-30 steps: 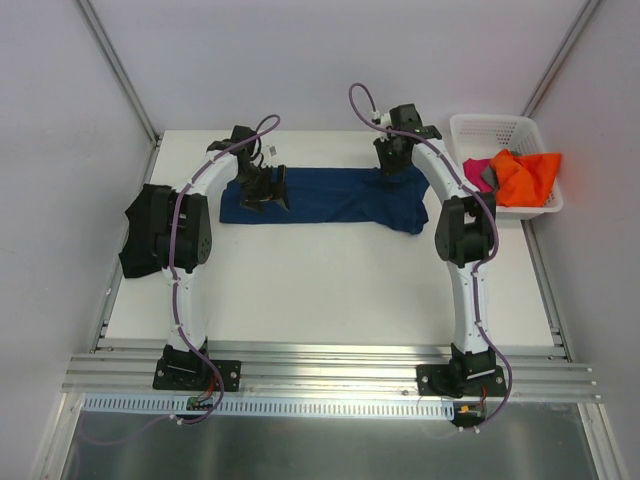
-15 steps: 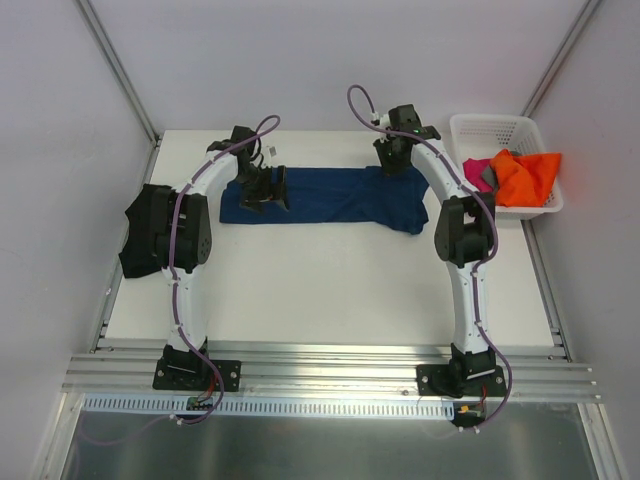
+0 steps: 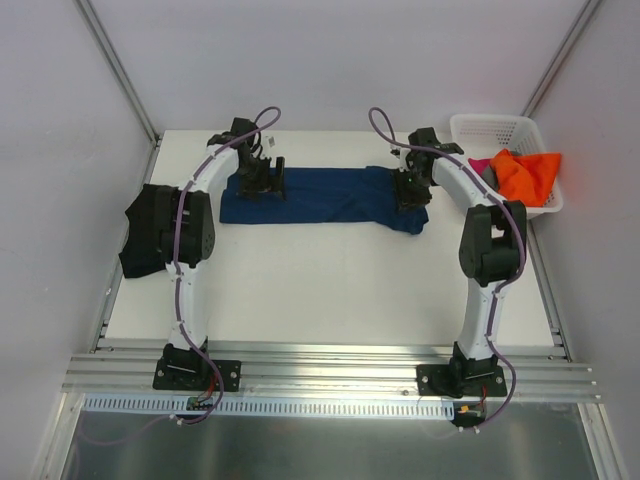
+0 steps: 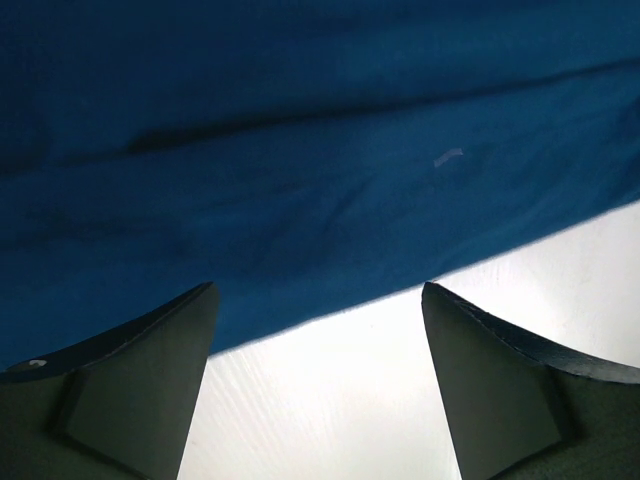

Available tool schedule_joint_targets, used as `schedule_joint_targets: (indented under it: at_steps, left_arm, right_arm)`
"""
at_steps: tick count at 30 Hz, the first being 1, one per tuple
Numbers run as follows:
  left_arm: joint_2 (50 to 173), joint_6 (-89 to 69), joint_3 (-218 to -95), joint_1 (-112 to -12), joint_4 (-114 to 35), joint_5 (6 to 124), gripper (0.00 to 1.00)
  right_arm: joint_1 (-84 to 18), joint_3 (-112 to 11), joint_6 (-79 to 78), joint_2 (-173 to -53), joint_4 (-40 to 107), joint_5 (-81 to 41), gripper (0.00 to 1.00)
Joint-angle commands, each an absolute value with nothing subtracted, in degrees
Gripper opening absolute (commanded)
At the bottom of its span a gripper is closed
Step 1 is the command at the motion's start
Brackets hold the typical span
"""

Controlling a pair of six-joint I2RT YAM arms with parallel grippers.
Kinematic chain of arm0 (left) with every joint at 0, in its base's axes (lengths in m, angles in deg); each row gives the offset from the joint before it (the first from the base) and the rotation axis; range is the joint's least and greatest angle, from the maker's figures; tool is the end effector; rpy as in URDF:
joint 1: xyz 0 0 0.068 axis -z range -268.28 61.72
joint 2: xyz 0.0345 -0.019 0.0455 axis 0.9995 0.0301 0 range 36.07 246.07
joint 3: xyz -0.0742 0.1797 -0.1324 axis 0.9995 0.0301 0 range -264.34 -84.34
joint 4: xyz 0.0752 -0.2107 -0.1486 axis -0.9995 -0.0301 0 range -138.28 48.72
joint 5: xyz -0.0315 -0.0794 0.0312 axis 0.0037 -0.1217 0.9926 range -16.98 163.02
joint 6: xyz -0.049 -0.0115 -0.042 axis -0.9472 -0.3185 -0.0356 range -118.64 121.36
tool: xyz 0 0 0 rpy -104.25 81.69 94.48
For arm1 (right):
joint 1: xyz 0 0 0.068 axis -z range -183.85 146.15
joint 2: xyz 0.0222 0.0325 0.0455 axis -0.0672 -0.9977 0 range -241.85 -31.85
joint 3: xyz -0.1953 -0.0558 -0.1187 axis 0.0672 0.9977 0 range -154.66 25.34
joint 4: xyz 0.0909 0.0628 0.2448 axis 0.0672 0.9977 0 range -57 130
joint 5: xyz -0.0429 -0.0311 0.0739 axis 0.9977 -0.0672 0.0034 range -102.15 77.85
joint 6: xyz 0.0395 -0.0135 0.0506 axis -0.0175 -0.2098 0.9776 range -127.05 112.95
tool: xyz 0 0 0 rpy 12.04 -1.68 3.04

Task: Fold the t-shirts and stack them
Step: Fold the tshirt

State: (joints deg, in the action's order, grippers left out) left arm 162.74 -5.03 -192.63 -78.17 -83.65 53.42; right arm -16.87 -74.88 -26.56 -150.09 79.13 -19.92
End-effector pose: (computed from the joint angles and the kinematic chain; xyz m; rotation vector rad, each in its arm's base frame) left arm 0.4626 -0.0999 0.1642 0.2038 2.6283 -0.5488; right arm 0.4269 0.1059 0.1779 -0.7906 2.5611 0.1468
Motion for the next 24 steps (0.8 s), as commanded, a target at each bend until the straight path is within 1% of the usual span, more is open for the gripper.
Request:
schedule_joint_targets:
  at_steps: [1, 8, 11, 13, 19, 24]
  left_arm:
    - [166.05, -1.98, -197.44, -79.13, -84.08, 56.66, 0.84]
    - [170.18, -1.36, -197.63, -81.5, -84.08, 58.51, 0.84]
    - [170.71, -0.57, -197.28, -82.91, -84.08, 58.78, 0.78]
    - [170.45, -0.4, -197.45, -83.88, -84.08, 59.3, 0.81]
    - [170.01, -0.22, -196.4, -86.52, -84.96, 59.13, 0.81]
    - [169.75, 0.4, -196.83, -87.22, -85.13, 58.61, 0.82]
  right_arm:
    - [-16.42, -74.67, -24.8, -149.53, 79.94, -21.82, 0.41]
    - [-13.62, -76.79, -22.96, -155.86, 81.61, -22.43, 0.43]
    - [-12.03, -76.52, -23.04, -157.61, 81.7, -21.12, 0.44]
    - [-10.72, -76.96, -23.83, -158.32, 81.87, -19.9, 0.44]
    - [-7.29, -78.37, -25.59, -159.2, 82.93, -16.55, 0.45]
    - [-6.75, -79.07, -26.74, -158.94, 82.49, -15.4, 0.46]
